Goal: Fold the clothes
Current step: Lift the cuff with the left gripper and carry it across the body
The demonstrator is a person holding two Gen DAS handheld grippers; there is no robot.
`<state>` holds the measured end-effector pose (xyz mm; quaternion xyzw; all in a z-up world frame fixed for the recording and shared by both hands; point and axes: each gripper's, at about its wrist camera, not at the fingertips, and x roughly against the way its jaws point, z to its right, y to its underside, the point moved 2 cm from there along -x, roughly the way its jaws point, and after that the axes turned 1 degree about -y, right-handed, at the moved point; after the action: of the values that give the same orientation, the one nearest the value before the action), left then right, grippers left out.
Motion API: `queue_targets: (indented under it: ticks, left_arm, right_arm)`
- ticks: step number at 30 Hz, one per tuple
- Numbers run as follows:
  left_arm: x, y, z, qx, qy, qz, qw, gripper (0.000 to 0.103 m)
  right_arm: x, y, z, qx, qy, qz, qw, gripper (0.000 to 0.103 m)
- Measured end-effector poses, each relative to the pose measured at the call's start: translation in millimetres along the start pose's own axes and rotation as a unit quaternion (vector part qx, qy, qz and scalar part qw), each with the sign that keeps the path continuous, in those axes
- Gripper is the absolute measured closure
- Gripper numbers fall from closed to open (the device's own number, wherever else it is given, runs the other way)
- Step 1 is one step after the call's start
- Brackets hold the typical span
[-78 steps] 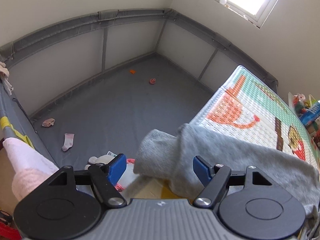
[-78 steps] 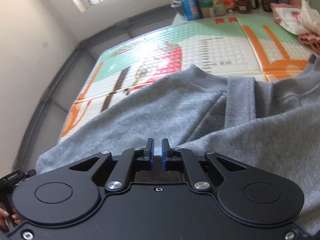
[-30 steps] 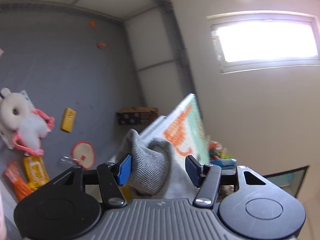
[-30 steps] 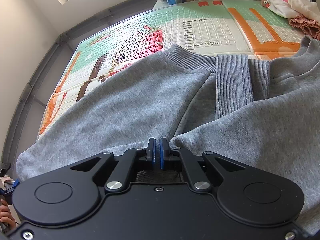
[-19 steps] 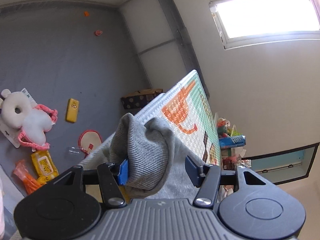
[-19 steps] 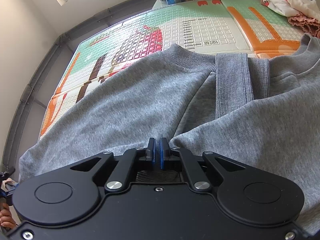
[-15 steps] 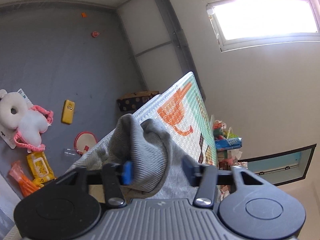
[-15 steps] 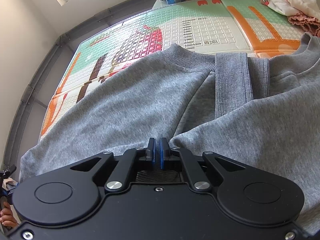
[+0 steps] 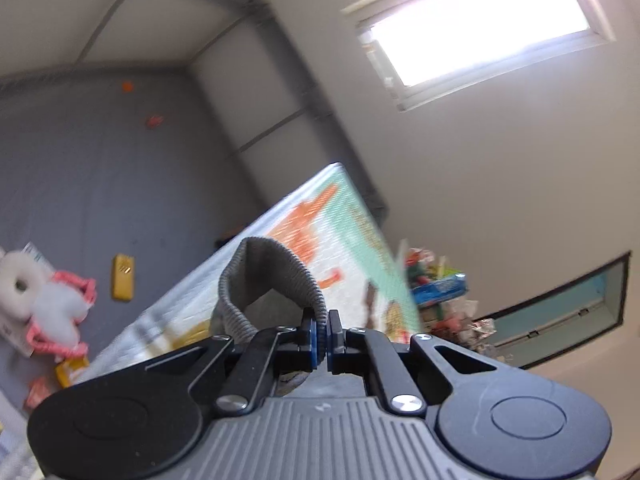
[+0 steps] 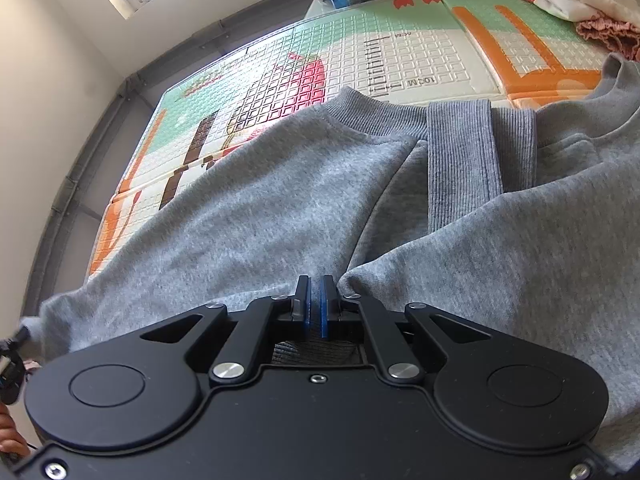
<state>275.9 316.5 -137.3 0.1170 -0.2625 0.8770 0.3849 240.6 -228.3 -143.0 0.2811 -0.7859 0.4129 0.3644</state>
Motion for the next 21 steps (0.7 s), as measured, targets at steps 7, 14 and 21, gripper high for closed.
queue_targets:
  ticks: [7,14,21]
  left_arm:
    - [2,-6,83,-0.057,0.079,0.013,0.9952,0.098]
    - [-12,7,183,-0.12,0.169,-0.002,0.9784,0.098]
    - [-47,43,270,-0.165,0.241,-0.044,0.9553,0.098]
  right_arm:
    - [-6,1,3,-0.004,-0.01,-0.006,1.0,0.1]
    - [-13,3,1,0.007,-0.017,-0.008,1.0,0.1]
    - [-10,2,0,0.006,-0.042,-0.008,0.999,0.099]
